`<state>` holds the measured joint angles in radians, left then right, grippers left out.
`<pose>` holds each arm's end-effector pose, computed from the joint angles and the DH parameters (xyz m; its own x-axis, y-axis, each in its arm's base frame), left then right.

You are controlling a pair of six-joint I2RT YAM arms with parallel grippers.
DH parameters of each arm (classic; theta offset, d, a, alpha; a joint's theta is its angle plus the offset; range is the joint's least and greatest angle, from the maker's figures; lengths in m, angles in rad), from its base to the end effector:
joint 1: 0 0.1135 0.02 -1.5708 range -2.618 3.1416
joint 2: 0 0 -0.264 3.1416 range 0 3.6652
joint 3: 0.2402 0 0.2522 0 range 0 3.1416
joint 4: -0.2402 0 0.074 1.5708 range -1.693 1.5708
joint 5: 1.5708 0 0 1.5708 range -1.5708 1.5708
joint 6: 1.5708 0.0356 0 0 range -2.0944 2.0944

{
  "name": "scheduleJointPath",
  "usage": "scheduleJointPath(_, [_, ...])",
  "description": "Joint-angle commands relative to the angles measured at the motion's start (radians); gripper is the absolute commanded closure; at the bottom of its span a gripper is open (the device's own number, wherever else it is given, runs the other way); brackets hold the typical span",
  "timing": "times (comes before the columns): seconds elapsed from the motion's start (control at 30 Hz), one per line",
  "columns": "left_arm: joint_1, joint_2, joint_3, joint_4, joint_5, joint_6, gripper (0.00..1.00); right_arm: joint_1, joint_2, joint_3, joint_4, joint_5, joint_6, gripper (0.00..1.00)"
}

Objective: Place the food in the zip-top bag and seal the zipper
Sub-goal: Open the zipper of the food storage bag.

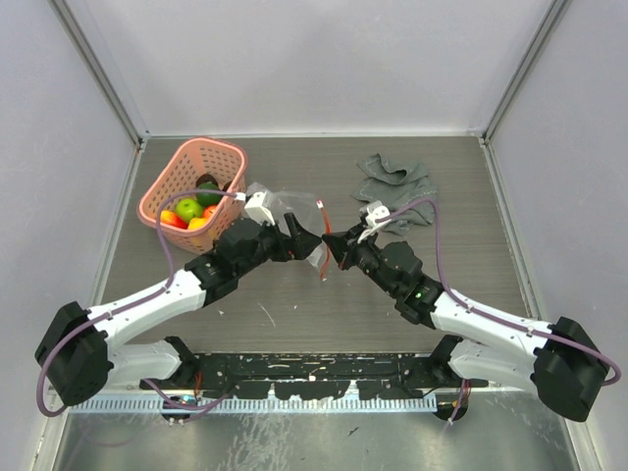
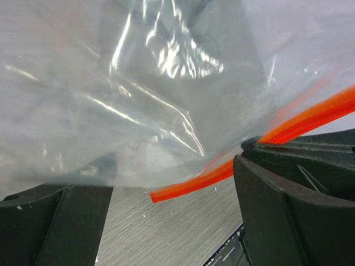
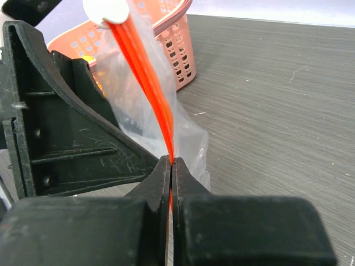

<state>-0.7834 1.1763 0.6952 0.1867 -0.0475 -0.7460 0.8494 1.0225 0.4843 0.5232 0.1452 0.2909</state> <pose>0.1913 -0.1881 0.2653 -0.6076 -0.3517 -0.7122 0.3545 0.6823 -0.6394 0.1575 0.1713 0.2631 -0.1952 0.2078 -0.9585 -0.6174 0.7333 0.2847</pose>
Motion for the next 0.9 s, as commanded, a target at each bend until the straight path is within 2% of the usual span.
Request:
scheduleJointPath(0.0, [-0.002,0.004,-0.019,0.173,0.005,-0.046,0.15,0.007,0.013,-0.017,0.111,-0.054,0.050,1.00])
scheduleJointPath(0.13, [-0.002,0.020,-0.033,0.210,0.001,-0.055,0.26,0.007,0.025,-0.036,0.155,-0.089,0.080,1.00])
scheduleJointPath(0.27, [-0.002,0.032,-0.046,0.246,0.017,-0.065,0.54,0.009,0.032,-0.043,0.157,-0.091,0.091,1.00])
scheduleJointPath(0.53, [0.000,0.018,-0.054,0.236,0.023,-0.046,0.97,0.008,-0.002,-0.074,0.127,-0.051,0.054,0.99])
scheduleJointPath(0.57, [0.001,0.014,-0.055,0.229,0.024,-0.045,1.00,0.008,-0.007,-0.077,0.120,-0.040,0.048,0.99])
scheduleJointPath(0.7, [0.007,-0.007,-0.058,0.213,0.030,-0.037,1.00,0.008,-0.040,-0.088,0.081,0.003,0.025,0.95])
scheduleJointPath(0.87, [0.019,-0.031,-0.060,0.191,0.049,-0.029,1.00,0.008,-0.080,-0.103,0.053,0.019,-0.013,0.84])
